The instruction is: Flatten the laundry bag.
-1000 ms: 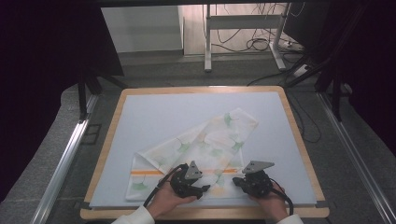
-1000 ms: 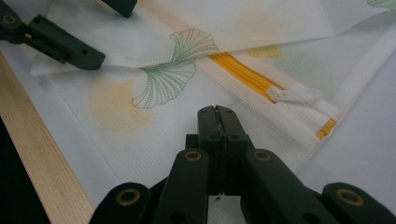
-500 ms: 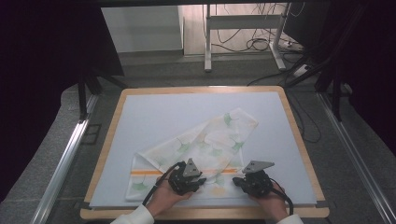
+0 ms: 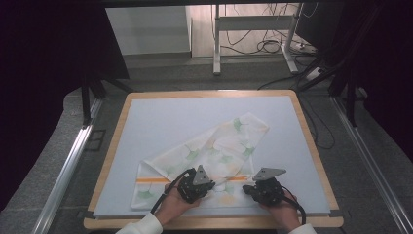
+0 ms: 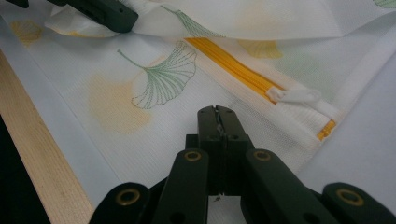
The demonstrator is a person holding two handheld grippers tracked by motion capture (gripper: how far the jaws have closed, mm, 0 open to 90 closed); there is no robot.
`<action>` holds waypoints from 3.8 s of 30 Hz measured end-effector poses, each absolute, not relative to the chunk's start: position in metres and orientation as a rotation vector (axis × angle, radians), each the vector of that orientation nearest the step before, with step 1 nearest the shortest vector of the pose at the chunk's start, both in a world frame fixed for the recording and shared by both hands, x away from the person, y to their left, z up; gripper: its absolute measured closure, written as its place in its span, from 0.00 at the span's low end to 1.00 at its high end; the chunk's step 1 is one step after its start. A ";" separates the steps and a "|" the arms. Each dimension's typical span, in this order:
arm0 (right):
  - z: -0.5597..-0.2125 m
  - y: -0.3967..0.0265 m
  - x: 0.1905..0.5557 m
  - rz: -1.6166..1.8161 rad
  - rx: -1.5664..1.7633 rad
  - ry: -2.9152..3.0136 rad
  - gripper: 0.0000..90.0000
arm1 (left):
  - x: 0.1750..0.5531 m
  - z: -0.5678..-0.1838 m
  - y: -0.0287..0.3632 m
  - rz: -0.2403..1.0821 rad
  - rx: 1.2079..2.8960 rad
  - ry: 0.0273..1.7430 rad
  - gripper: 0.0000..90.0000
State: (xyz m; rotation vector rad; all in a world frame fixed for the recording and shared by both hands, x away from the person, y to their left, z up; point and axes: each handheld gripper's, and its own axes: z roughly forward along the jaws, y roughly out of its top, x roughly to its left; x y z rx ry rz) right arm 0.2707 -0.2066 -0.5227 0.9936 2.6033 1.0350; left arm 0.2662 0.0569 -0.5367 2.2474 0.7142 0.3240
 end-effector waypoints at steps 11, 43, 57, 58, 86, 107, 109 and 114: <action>-0.523 -0.207 0.271 1.036 0.986 2.605 0.99 | 0.266 -0.526 0.066 0.328 2.186 0.715 0.99; -0.523 -0.207 0.271 1.033 0.967 2.609 0.99 | 0.282 -0.507 0.107 0.352 2.008 0.843 0.99; -0.523 -0.207 0.271 1.033 0.964 2.610 0.99 | 0.287 -0.504 0.119 0.366 1.976 0.878 0.99; -0.523 -0.207 0.271 1.033 0.964 2.610 0.99 | 0.287 -0.504 0.120 0.364 1.970 0.882 0.99; -0.522 -0.207 0.271 1.028 0.955 2.615 0.99 | 0.295 -0.502 0.138 0.364 1.926 0.940 0.99; -0.523 -0.207 0.271 1.033 0.957 2.615 0.99 | 0.302 -0.497 0.150 0.359 1.883 0.969 0.99; -0.523 -0.207 0.271 1.035 0.956 2.615 0.99 | 0.303 -0.497 0.151 0.359 1.878 0.969 0.99; -0.523 -0.208 0.272 1.037 0.957 2.618 0.99 | 0.308 -0.493 0.155 0.365 1.861 0.972 0.99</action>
